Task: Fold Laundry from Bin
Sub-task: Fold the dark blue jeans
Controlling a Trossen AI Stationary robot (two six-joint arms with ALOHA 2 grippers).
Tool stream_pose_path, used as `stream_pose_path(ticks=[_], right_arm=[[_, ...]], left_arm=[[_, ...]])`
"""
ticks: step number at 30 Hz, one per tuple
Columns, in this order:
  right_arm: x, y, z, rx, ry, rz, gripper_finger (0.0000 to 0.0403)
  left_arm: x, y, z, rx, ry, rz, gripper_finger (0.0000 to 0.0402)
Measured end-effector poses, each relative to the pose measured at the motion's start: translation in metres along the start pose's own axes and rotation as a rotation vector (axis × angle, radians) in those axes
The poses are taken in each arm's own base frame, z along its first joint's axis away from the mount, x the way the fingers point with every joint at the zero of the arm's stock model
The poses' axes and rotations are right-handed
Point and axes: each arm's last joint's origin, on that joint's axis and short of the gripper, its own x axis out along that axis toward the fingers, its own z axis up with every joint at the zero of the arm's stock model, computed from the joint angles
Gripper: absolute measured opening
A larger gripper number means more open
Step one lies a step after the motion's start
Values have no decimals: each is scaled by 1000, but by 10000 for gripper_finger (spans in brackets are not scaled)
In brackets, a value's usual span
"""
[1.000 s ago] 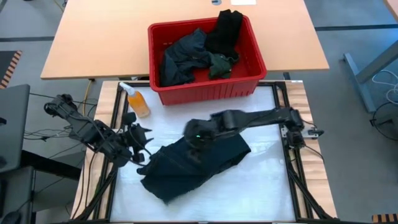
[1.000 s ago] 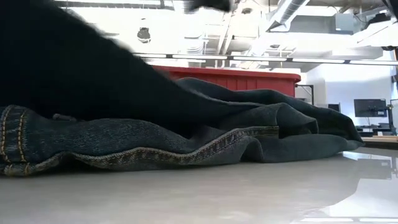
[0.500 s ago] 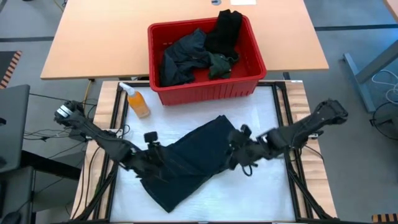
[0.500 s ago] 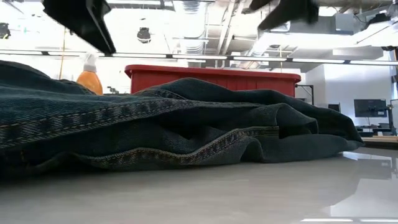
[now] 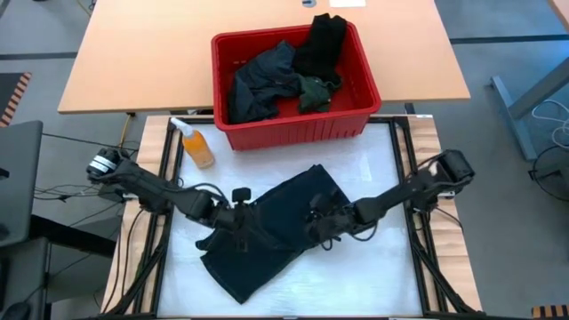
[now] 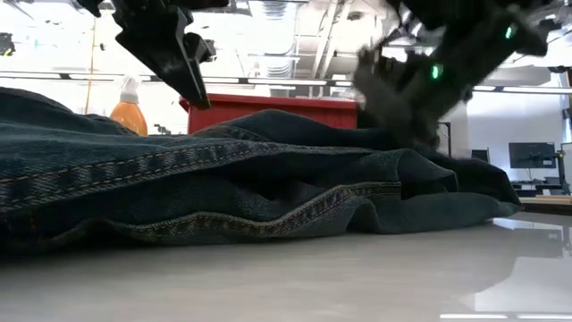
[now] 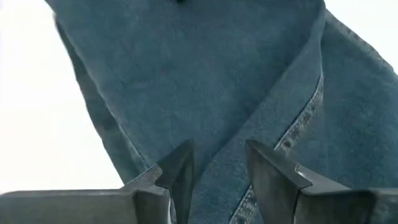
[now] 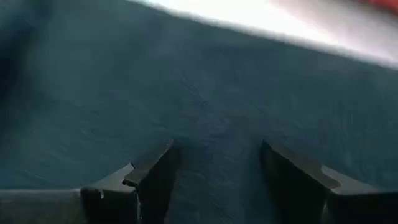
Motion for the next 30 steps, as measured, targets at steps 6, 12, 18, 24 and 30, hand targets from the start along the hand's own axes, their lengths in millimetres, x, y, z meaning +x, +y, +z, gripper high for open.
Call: stream_pose_path(ticks=[6, 12, 18, 24, 30], right_arm=[[23, -13, -14, -37, 103, -99, 264], [29, -11, -17, -30, 97, -85, 264], [27, -9, -17, -45, 88, -70, 264], [28, -10, -17, -48, 93, -76, 264], [30, -12, -15, -39, 95, -81, 264]], left_arm=[[4, 13, 5, -22, 3, -65, 135], [31, 29, 5, -101, 48, 73, 135], [70, 32, 3, -68, 150, 5, 135], [52, 15, 9, -30, 252, -159, 135], [21, -25, 5, -16, 342, -244, 135]])
